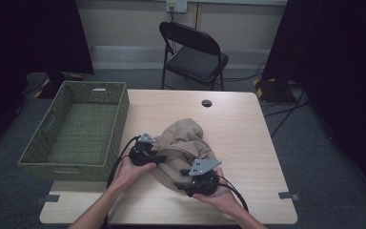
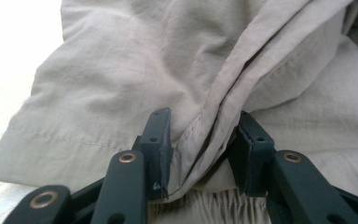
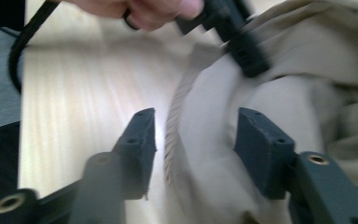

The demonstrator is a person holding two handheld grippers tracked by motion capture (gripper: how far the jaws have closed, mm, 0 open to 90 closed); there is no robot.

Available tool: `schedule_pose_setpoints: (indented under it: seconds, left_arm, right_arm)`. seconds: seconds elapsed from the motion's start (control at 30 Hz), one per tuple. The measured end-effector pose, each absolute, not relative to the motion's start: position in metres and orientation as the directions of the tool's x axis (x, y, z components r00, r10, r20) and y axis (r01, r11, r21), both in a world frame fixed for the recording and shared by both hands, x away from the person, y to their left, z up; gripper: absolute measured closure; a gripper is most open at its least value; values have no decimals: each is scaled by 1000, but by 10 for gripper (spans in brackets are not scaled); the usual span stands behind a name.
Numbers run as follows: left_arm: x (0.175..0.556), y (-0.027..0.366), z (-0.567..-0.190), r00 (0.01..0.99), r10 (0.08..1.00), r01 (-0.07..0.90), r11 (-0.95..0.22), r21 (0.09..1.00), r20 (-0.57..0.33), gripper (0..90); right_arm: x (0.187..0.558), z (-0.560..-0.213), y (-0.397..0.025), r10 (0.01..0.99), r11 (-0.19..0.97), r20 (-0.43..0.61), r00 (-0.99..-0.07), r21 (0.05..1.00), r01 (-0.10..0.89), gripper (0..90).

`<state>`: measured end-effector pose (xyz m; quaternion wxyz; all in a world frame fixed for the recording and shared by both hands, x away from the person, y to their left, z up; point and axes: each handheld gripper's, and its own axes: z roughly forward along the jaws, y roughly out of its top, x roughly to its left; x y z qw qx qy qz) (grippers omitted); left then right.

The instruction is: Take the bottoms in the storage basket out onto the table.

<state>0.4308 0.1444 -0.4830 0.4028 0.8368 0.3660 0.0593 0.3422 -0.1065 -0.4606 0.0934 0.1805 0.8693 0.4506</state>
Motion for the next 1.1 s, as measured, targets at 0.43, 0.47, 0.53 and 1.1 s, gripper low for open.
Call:
schedule_pose_setpoints:
  seconds: [0.43, 0.47, 0.53, 1.1]
  left_arm:
    - [435, 155, -477, 708, 674, 560, -356, 748, -210, 593]
    - [435, 156, -478, 708, 675, 563, -358, 745, -210, 590]
    - [436, 156, -479, 707, 676, 562, -359, 745, -208, 588]
    - [434, 145, -464, 746, 621, 507, -291, 811, -243, 526]
  right_arm:
    - [350, -485, -109, 407, 595, -44, -912, 771, 229, 429]
    - [351, -484, -108, 416, 594, -41, -909, 769, 237, 539]
    - [352, -483, -109, 421, 590, -34, -906, 770, 245, 565]
    - [350, -424, -152, 315, 448, 168, -934, 842, 302, 637]
